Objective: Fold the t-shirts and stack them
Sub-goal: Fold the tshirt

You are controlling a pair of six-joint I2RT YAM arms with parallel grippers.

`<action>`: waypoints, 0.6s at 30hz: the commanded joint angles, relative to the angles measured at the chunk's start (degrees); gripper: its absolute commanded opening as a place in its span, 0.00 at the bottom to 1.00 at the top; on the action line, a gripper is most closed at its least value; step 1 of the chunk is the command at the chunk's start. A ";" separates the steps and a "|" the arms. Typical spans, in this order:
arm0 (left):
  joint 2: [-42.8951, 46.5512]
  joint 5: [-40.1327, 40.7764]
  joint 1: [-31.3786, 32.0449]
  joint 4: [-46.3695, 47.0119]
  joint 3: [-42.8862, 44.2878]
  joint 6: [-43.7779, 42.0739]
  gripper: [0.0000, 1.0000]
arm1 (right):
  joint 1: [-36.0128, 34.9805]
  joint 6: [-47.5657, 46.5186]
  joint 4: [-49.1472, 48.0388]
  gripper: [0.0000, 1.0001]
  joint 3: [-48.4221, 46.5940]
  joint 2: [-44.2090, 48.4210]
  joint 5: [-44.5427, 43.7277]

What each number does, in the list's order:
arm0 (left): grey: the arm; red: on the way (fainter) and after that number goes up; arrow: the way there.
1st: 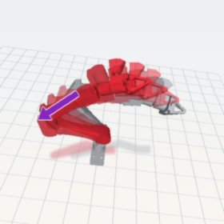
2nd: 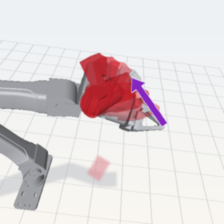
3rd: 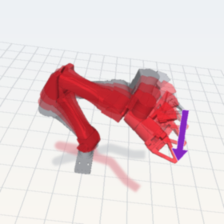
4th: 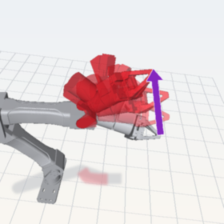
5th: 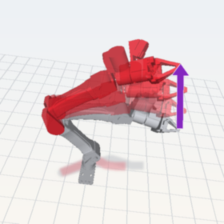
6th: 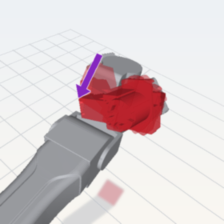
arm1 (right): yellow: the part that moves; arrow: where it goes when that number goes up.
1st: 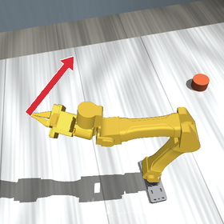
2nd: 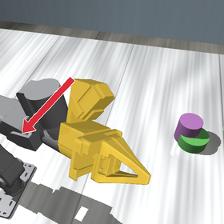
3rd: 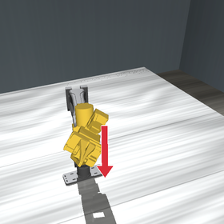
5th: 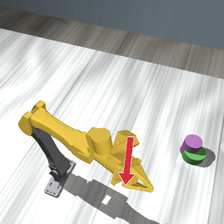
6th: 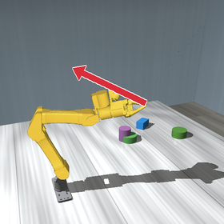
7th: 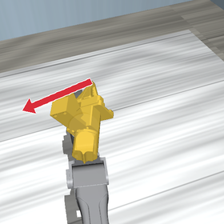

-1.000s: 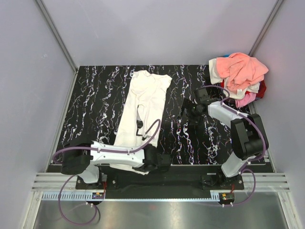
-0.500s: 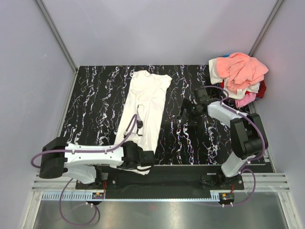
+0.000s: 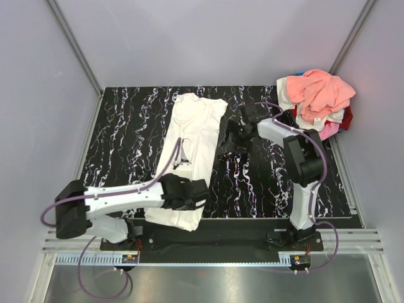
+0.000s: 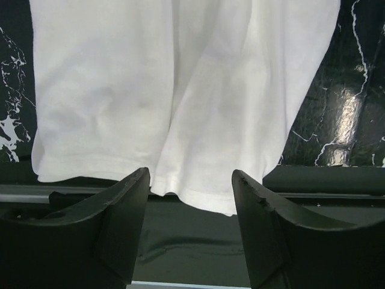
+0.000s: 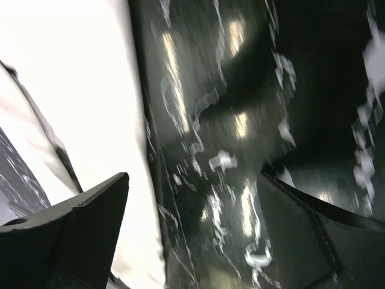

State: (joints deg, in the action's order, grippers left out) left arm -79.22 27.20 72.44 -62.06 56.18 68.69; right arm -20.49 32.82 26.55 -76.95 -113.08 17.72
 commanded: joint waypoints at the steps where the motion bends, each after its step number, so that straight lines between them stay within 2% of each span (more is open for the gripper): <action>1: 6.88 -1.97 -2.48 5.90 -2.82 -4.87 0.63 | -0.34 -0.47 0.96 0.94 -9.87 -6.70 0.31; 6: 12.15 -1.71 -4.24 5.55 -5.90 -4.44 0.62 | -0.25 0.40 5.08 0.92 -26.54 -17.60 -0.67; 12: 14.53 -2.68 -4.86 6.78 -9.60 -4.00 0.62 | -0.25 1.28 9.05 0.86 -40.81 -29.56 -1.98; 14: 14.62 -3.12 -4.94 7.74 -10.30 -4.08 0.62 | -0.34 1.28 9.31 0.76 -42.84 -32.46 -1.37; 15: 14.27 -3.29 -5.03 8.09 -10.57 -4.26 0.62 | -0.25 1.28 9.49 0.64 -44.50 -33.08 -1.19; 17: 14.01 -3.64 -5.03 8.97 -10.92 -4.44 0.62 | -0.25 0.85 10.01 0.51 -47.66 -35.01 -1.45; 18: 13.83 -3.82 -5.03 9.32 -11.01 -4.52 0.62 | -0.16 0.58 11.41 0.37 -48.99 -35.71 -1.89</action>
State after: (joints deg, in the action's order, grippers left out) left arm -65.76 24.21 67.75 -55.90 45.36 65.04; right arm -20.47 34.26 32.25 -122.78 -144.18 17.78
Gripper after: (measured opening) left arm 0.624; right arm 0.464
